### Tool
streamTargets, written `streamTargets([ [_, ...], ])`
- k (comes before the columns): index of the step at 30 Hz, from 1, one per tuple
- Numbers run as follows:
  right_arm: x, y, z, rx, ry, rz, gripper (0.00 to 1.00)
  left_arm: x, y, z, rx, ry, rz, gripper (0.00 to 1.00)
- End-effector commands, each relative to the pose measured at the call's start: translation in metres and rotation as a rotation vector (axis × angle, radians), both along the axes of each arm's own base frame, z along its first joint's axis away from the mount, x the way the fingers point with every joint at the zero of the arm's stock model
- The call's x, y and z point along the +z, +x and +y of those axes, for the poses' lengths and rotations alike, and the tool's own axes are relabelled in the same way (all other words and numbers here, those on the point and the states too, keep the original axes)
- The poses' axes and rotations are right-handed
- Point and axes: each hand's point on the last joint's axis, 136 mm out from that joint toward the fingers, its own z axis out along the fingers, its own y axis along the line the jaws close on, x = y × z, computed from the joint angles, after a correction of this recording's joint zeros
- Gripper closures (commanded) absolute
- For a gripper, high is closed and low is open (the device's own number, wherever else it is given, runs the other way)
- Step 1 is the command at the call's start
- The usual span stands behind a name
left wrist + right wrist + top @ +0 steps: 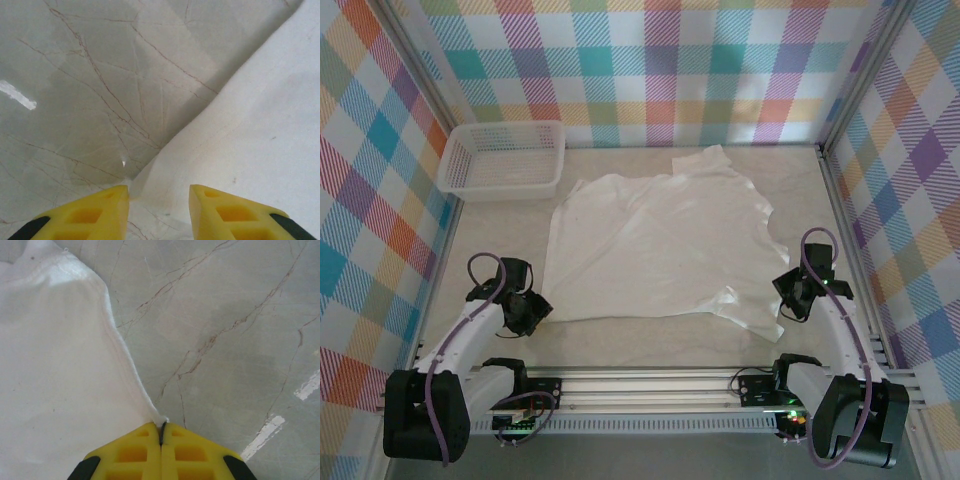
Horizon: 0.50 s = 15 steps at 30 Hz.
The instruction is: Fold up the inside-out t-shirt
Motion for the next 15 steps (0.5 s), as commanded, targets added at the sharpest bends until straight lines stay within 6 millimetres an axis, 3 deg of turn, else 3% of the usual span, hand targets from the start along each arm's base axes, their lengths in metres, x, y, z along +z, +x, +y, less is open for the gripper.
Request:
streamTargets([
  [1, -0.0022, -0.0020, -0.0024, 0.012, -0.023, 0.004, 1.00, -0.0020, -0.0024, -0.0020, 0.008, -0.011, 0.007, 0.63],
  [11, -0.0037, -0.0072, -0.0065, 0.000, -0.046, 0.021, 1.00, -0.0070, 0.0068, 0.0006, 0.058, -0.007, -0.020, 0.73],
  [15, -0.0036, -0.0070, -0.0060, 0.001, -0.044, 0.016, 1.00, -0.0112, 0.0039, -0.0007, 0.055, -0.013, 0.008, 0.71],
])
